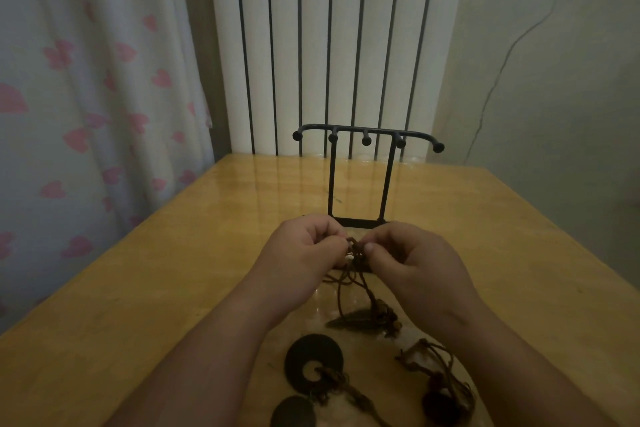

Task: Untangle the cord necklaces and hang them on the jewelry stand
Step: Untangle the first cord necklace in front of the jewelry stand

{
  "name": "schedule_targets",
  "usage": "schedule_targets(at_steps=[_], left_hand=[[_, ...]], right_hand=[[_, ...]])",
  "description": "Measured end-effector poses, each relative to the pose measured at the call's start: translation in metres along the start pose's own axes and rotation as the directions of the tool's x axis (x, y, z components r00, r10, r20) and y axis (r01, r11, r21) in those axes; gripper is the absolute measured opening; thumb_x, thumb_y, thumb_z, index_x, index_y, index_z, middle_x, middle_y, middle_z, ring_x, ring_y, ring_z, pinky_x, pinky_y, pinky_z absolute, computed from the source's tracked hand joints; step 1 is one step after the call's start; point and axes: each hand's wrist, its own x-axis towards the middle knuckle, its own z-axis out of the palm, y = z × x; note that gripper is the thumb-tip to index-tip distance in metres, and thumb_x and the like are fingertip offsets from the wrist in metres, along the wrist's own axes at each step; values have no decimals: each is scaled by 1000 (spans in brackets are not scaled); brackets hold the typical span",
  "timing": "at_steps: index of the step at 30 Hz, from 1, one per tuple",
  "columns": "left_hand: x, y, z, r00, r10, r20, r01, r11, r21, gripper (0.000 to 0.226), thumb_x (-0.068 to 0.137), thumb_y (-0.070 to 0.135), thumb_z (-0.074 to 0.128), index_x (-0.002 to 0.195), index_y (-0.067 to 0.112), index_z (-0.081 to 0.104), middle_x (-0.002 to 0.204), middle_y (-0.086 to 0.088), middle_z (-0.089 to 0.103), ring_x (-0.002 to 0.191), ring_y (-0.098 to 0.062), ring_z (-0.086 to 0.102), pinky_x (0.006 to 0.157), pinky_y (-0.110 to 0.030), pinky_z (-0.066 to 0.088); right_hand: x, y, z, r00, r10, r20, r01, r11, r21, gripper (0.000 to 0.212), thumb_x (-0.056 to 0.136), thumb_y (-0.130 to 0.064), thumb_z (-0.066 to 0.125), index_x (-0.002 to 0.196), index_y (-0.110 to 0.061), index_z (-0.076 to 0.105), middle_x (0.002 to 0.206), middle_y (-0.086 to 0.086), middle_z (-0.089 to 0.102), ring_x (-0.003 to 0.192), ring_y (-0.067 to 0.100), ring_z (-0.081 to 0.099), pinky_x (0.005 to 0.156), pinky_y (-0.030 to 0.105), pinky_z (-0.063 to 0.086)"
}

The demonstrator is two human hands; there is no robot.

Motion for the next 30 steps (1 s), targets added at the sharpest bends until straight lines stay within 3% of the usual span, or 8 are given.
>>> schedule_targets(at_steps=[7,19,24,30], left_hand=[[0,1,2,1000,-8,-14,8,1000,25,20,90,12,57,74,22,64,56,15,58,52,4,50,56,-19,38],[-2,2,1,999,-27,-43,28,999,27,20,93,31,61,79,21,72,62,14,64,56,5,54,62,-22,40],[-3,2,1,999,-10,-41,15,994,109,16,93,24,64,81,22,74,55,20,61,54,8,55,55,-11,40],[-1,-1,2,997,-53,-63,56,997,59,15,94,23,63,85,22,74,67,10,69,55,5,56,55,-17,42]], right_hand=[[-1,0,-2,1000,0,-8,1,993,117,13,87,-25,63,94,-35,66,86,-9,69,80,5,65,69,29,59],[-2,-2,-1,1000,-10,1,10,1000,-17,13,91,-25,65,87,-38,64,80,-16,67,79,-4,62,67,13,53],[-2,-2,0,1000,-19,-8,19,999,-30,16,90,-27,65,83,-41,61,79,-16,67,78,-4,62,65,14,53],[-1,-1,1,996,-31,-80,30,999,-22,13,90,-29,64,84,-40,59,83,-14,62,79,-5,58,62,8,46]])
